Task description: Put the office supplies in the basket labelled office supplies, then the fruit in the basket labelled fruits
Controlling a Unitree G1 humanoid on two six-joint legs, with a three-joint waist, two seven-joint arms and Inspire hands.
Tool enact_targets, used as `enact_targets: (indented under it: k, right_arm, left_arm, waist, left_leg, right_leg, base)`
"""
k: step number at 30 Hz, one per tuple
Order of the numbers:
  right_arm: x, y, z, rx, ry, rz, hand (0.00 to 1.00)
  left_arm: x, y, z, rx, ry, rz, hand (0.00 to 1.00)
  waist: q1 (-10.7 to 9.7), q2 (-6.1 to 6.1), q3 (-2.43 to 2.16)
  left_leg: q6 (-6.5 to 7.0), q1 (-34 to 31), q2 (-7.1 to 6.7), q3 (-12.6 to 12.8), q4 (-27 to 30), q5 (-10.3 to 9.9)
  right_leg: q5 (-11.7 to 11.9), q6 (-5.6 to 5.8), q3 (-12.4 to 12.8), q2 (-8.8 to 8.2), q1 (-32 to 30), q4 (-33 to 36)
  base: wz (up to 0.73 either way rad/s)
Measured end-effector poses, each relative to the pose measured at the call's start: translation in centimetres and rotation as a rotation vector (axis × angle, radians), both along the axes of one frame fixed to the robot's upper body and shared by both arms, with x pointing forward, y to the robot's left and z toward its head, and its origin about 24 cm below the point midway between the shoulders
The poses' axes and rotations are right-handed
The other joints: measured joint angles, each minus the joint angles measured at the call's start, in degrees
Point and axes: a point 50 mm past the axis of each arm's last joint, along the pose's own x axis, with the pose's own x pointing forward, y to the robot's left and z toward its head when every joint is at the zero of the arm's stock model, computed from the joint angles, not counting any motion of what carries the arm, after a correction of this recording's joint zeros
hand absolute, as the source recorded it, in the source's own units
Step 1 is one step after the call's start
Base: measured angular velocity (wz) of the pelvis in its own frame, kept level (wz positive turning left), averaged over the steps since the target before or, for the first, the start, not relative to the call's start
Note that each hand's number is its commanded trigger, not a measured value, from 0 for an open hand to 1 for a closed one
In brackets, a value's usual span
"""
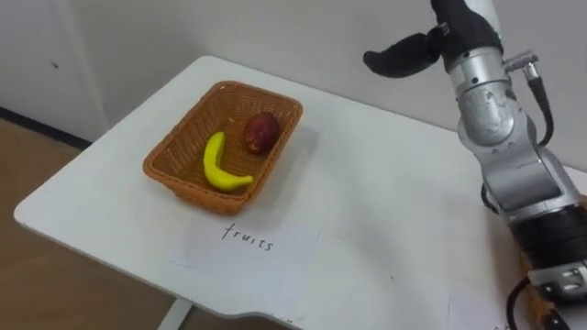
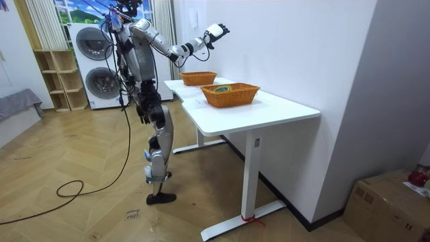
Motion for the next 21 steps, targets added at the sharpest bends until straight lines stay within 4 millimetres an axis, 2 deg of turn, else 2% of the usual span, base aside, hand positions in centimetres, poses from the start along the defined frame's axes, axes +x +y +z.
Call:
enact_targets:
  k: [2, 5, 6, 10, 13, 15, 17, 21]
  right_arm:
    - [-0.4, -0.1, 0.7, 0.012, -0.039, 0.000, 0.00]
    - [-1.1, -0.3, 1.9, 0.015, -0.109, 0.003, 0.00]
    - [-1.5, -0.6, 2.0, 0.022, -0.133, -0.008, 0.00]
    - [-2.1, -1.6, 1.9, 0.046, -0.153, -0.046, 0.00]
    - [-2.2, -2.3, 1.8, 0.060, -0.154, -0.072, 0.00]
    - [-2.3, -2.9, 2.1, 0.064, -0.170, -0.097, 0.00]
    - [-2.5, -3.3, 2.3, 0.060, -0.184, -0.109, 0.00]
    - [-2.9, -5.0, 3.2, 0.085, -0.217, -0.153, 0.00]
  left_arm:
    - [0.0, -0.1, 0.0, -0.001, -0.002, -0.001, 0.00]
    - [0.1, -0.1, 0.0, -0.002, -0.007, -0.003, 0.00]
    - [0.1, -0.1, 0.0, -0.002, -0.010, -0.004, 0.00]
    - [0.2, 0.0, 0.0, 0.008, -0.016, -0.002, 0.00]
    - [0.2, 0.0, 0.0, 0.008, -0.012, -0.002, 0.00]
    - [0.5, 0.1, 0.0, 0.009, -0.019, 0.001, 0.00]
    - [0.8, 0.2, 0.0, 0.010, -0.026, 0.005, 0.00]
    - [1.6, 0.5, 0.1, 0.008, -0.057, 0.000, 0.00]
  waist:
    - [-0.8, 0.30, 0.06]
    - [-2.3, 0.82, -0.13]
    - [-2.7, 1.11, -0.29]
    - [-3.5, 1.52, -0.30]
    - [-4.9, 1.43, -0.34]
    - [-5.5, 1.11, -0.33]
    - [-6.1, 0.78, -0.49]
    - [-6.9, -0.05, -0.39]
  left_leg:
    - [-0.02, 0.1, 0.28, 0.9, 0.0, 0.0]
    - [-0.01, 0.1, 0.38, 1.6, 0.1, 0.0]
    - [0.00, 0.4, 0.40, 1.9, -0.1, 0.0]
    - [0.01, 1.3, 0.68, 3.4, -1.1, 0.0]
    - [-0.02, 1.4, 1.06, 4.6, -1.2, 0.0]
    - [-0.22, 1.3, 1.43, 5.4, -1.2, -0.2]
    - [-0.26, 1.3, 1.51, 5.5, -1.2, -0.2]
    - [-0.33, 1.3, 1.74, 6.3, -1.1, -0.3]
  right_leg:
    - [0.0, -0.05, 0.8, 0.08, -0.6, 0.6]
    - [0.2, -0.13, 1.3, 0.10, -1.0, 0.6]
    - [0.2, -0.11, 1.7, 0.10, -1.0, 0.6]
    - [0.2, -0.11, 3.4, 0.29, -1.0, 0.7]
    - [0.3, -0.21, 4.2, 0.51, -1.5, 0.8]
    - [0.4, -0.46, 5.3, 0.94, -2.2, 1.0]
    - [0.5, -0.54, 5.4, 1.00, -2.5, 1.0]
    - [0.6, -0.63, 6.2, 1.16, -3.2, 1.5]
  base:
    - [-0.22]
    - [-0.14]
    - [-0.15]
    - [-0.21]
    - [-0.17]
    - [-0.23]
    - [-0.10]
    - [-0.10]
